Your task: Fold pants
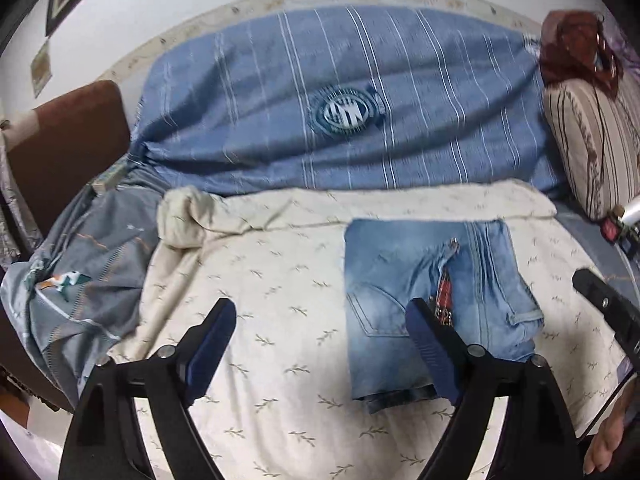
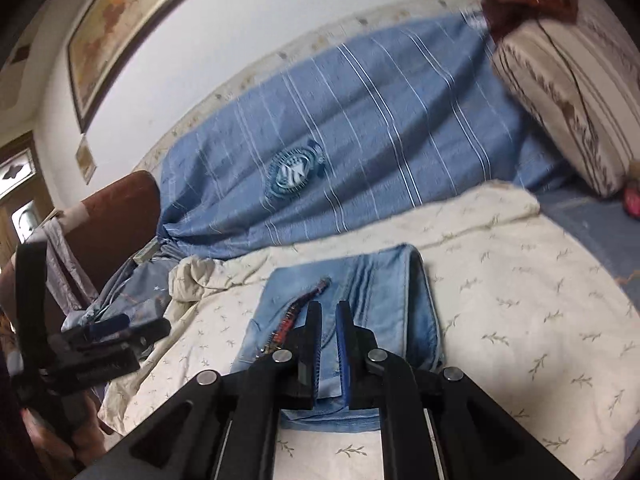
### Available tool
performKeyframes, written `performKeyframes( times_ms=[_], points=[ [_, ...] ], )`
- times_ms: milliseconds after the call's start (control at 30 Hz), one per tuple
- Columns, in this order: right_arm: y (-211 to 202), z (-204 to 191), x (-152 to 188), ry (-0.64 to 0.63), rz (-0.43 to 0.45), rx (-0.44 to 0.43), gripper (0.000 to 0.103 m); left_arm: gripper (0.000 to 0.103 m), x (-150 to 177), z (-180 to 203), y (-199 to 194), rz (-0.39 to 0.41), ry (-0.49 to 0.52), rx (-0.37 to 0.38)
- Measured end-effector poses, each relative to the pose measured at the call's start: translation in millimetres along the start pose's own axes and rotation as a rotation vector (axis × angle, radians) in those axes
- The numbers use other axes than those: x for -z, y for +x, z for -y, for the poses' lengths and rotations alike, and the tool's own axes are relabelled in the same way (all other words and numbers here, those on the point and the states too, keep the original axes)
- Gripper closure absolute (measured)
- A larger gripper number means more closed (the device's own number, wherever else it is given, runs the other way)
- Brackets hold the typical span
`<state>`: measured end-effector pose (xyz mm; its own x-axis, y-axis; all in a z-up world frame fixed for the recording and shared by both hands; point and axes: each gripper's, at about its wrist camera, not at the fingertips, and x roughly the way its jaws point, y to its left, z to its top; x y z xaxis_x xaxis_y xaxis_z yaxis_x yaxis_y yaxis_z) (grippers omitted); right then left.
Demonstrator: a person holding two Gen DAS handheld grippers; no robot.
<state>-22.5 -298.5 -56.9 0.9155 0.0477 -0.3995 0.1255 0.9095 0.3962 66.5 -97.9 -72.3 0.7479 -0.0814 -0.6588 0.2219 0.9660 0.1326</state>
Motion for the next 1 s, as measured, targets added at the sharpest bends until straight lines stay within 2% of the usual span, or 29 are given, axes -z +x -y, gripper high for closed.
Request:
performKeyframes(
  times_ms=[200,300,333,367,400,433,533,767,1000],
  points=[
    [-6.5,-10.7,7.4,-0.036,0.016,-0.005,0.088,0.008,-6.5,-16.1,-30.9,0.092,-0.022,-0.041],
    [-5.3,-17.6,11.7,-0.065,0.017,0.005,0.081,0.004,-5.9,-19.7,-43.6,0.142,-0.015,-0.09],
    [-5.2,-20.1,13.4,-0.075,0.017,0.008,0.072,0.001,-5.0,-20.9,-48.5,0.164,-0.009,-0.112],
    [-5.5,-22.8,15.6,-0.081,0.02,0.005,0.049,0.0,-4.6,-21.5,-51.2,0.176,-0.008,-0.121],
    [-7.3,-24.5,17.3,-0.079,0.035,0.004,0.037,0.0,-3.8,-22.9,-55.4,0.194,-0.006,-0.128],
    [-9.7,-26.6,19.2,-0.082,0.053,0.008,0.029,0.0,-3.1,-24.2,-58.6,0.203,-0.007,-0.128],
    [-15.0,-32.9,20.1,-0.117,0.098,0.022,0.029,0.0,-3.1,-29.0,-62.8,0.213,-0.018,-0.117],
    [-13.4,-32.9,17.4,-0.109,0.112,0.058,0.029,0.0,-3.3,-38.3,-67.2,0.227,-0.053,-0.122],
    [-15.6,-31.9,16.3,-0.11,0.121,0.059,0.029,0.0,-2.7,-42.4,-65.7,0.231,-0.08,-0.131]
  ],
)
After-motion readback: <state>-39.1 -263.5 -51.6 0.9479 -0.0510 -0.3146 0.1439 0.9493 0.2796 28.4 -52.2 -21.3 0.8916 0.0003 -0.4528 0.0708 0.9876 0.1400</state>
